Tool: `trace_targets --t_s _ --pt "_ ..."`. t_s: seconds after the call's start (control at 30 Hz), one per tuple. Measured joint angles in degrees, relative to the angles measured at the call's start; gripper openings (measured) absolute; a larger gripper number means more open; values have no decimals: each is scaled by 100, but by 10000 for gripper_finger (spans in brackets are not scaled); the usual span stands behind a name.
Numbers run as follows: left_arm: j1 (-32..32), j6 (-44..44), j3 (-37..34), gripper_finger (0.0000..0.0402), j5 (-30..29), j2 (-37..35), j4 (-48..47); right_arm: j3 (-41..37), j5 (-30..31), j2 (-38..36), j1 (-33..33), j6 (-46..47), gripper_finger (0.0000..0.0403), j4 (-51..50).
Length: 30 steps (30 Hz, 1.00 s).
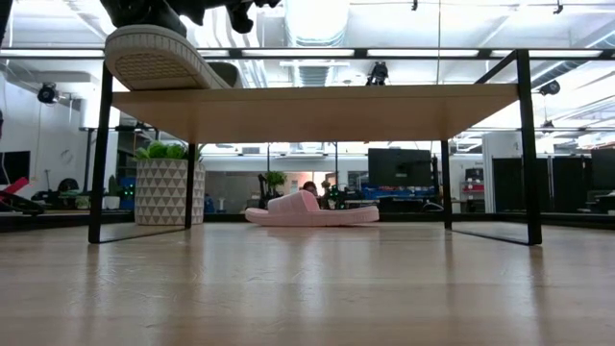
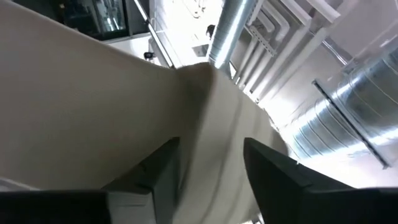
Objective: Pick and place slides into the shelf
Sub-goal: Put the gray slide on the shelf
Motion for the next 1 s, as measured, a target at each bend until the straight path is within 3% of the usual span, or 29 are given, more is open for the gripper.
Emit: trace_targets --t_s 0.4,0.73,1.0 --pt "-7 -6 -52 32 14 0 4 509 174 477 -252 -343 22 28" --pt "-7 13 -133 33 55 0 -8 535 472 459 -199 -576 12 29" --pt "-15 102 -156 147 276 0 -69 538 583 388 2 -691 11 58"
